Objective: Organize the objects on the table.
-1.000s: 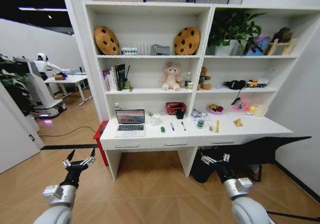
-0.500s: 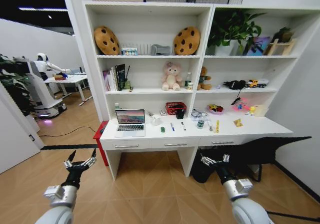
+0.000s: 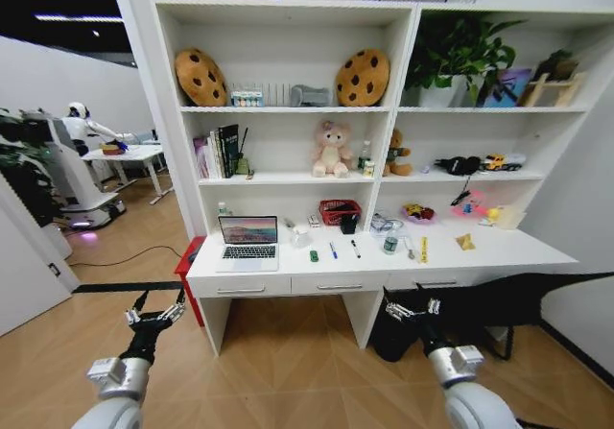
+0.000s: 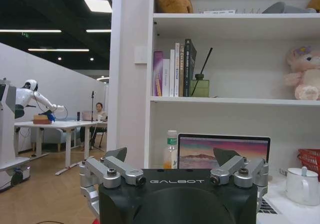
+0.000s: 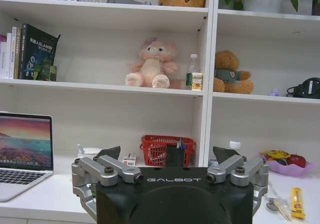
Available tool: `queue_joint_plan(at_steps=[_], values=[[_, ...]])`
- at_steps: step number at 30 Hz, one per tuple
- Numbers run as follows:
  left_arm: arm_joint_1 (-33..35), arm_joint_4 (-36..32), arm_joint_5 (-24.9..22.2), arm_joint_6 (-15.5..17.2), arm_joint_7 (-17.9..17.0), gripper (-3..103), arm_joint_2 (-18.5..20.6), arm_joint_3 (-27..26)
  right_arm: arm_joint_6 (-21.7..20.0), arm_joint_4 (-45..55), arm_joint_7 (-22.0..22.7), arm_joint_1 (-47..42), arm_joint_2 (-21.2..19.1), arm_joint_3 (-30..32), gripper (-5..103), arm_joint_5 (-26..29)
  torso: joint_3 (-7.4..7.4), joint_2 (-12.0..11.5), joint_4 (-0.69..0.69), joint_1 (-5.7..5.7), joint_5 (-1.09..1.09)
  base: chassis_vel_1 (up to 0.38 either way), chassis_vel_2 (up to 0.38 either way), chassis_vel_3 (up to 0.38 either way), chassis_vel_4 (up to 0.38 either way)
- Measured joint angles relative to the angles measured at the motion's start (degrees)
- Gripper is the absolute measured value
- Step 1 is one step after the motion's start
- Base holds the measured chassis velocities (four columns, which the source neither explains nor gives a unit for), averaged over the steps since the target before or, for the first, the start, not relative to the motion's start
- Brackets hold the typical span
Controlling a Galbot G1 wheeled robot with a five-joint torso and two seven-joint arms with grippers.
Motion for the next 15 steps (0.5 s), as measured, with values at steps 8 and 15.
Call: queue_joint_plan(at_steps=[8, 15], values=[[-0.27, 0.63, 0.46, -0.05, -0.19, 98, -0.72, 0.4, 0.01, -0.29, 0.01, 0.32, -0.41, 0.1, 100, 0.0, -0.02, 0.01, 0.0, -0.02, 0.0, -0.176, 0.165, 0.165, -0.16], [-0.55, 0.23, -0.04, 0.2, -0.35, 98, 0.44, 0.39, -0.07, -0.38, 0.04, 0.72, -0.55, 0.15, 100, 0.24, -0.01, 0.01, 0.0, -0.02, -0.02, -0.192, 0.175, 0.189, -0.186]])
